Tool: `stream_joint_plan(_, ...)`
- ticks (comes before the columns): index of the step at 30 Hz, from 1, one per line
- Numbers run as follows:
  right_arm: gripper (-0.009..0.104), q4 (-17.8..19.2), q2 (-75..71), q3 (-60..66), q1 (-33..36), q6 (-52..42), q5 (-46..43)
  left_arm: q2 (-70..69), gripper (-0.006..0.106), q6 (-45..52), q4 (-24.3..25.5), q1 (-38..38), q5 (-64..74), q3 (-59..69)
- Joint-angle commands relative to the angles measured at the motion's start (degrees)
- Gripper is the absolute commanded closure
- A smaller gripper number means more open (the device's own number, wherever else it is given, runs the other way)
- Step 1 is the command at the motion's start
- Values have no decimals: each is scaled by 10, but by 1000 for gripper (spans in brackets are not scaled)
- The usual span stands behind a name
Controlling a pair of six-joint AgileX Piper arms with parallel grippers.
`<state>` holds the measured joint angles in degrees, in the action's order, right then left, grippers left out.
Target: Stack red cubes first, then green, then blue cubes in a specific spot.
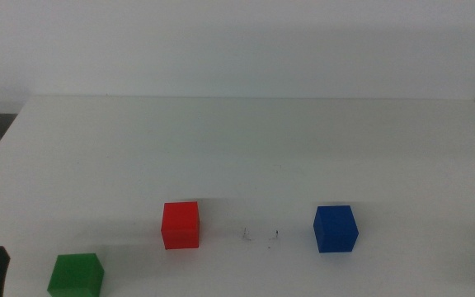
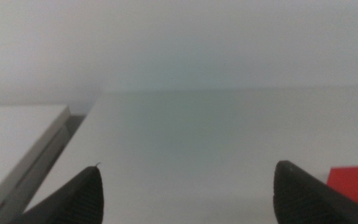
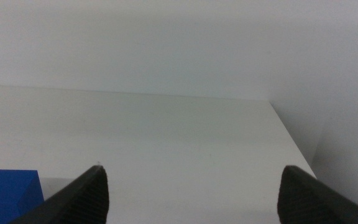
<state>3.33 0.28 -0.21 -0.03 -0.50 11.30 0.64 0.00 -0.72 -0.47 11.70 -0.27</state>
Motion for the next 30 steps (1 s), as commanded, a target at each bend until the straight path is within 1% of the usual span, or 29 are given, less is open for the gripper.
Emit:
stream_joint_plan(1,2,3,-3,2,-5,-4,-6,37,7,0,-1,-1,13,-33)
stream_joint_plan(5,2,3,-3,2,-5,-4,-6,199,7,0,-10,-1,137,-186)
stream_joint_plan(9,2,3,-3,2,-5,-4,-6,365,7,0,-45,-2,308,-356)
stream_joint_plan(12,2,3,-3,2,-5,-4,-6,487,7,0,-76,-3,407,-466)
stream_joint_plan(15,2,3,-3,2,-5,-4,-6,590,7,-6,-82,-33,479,-547)
stream_joint_plan(16,2,3,-3,2,-5,-4,-6,616,7,-19,-79,-47,490,-567)
stream_joint_plan(18,2,3,-3,2,-5,-4,-6,677,7,-79,-57,-97,511,-610)
stream_joint_plan(21,2,3,-3,2,-5,-4,-6,753,7,-206,2,-183,558,-667)
stream_joint_plan(24,2,3,-3,2,-5,-4,-6,818,7,-234,24,-253,558,-703)
stream_joint_plan(26,2,3,-3,2,-5,-4,-6,850,7,-261,29,-280,529,-708)
stream_joint_plan(28,2,3,-3,2,-5,-4,-6,882,7,-291,24,-293,497,-708)
stream_joint_plan(30,2,3,-3,2,-5,-4,-6,914,7,-281,7,-294,461,-708)
